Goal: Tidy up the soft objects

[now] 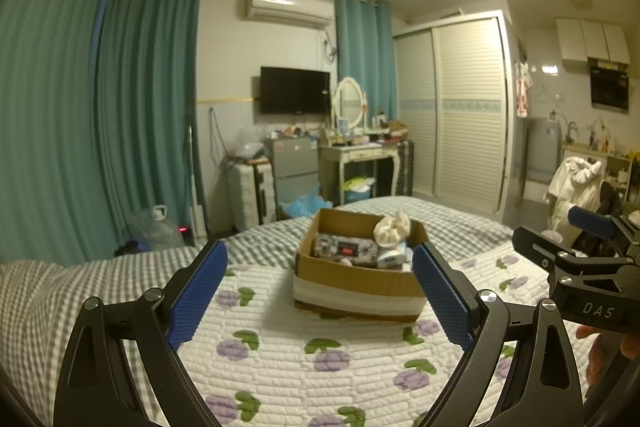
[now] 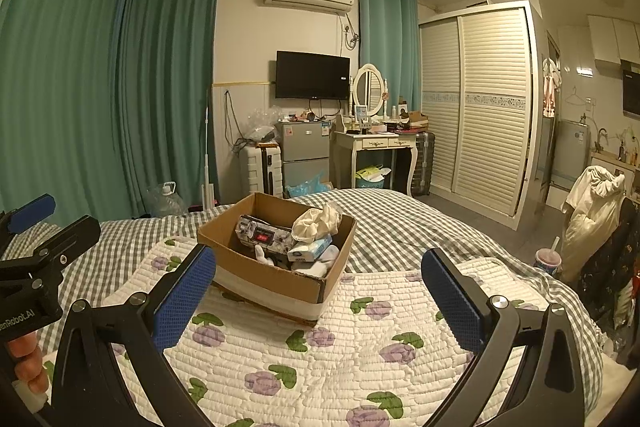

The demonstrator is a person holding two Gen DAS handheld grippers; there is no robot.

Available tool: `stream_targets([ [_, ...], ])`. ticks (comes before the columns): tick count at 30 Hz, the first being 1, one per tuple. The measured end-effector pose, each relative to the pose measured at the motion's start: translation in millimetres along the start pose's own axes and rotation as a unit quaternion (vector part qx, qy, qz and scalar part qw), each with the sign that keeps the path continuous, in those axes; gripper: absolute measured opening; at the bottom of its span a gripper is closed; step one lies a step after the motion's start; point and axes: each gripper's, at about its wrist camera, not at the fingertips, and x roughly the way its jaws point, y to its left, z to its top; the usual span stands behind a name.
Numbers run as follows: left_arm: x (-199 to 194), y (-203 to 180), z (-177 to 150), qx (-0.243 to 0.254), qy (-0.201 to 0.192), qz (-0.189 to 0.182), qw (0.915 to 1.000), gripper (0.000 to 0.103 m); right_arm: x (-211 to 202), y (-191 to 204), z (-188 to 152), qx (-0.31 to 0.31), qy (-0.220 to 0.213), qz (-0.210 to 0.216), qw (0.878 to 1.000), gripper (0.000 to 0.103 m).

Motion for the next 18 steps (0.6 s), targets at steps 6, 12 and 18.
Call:
stream_targets([
  [6, 0.3, 0.6, -0.5, 0.000, 0.000, 0.001, 1.0000, 0.095, 0.8, 1.0, -0.6, 0.002, 0.001, 0.000, 1.000, 0.103],
  [12, 1.1, 2.9, -1.8, -0.001, 0.001, 0.000, 1.0000, 0.095, 1.3, 1.5, -0.9, 0.001, 0.002, 0.001, 1.000, 0.103],
  [18, 1.0, 5.2, -5.7, -0.001, 0.002, -0.004, 1.0000, 0.095, 3.5, 5.1, -3.0, 0.001, 0.005, -0.002, 1.000, 0.103],
])
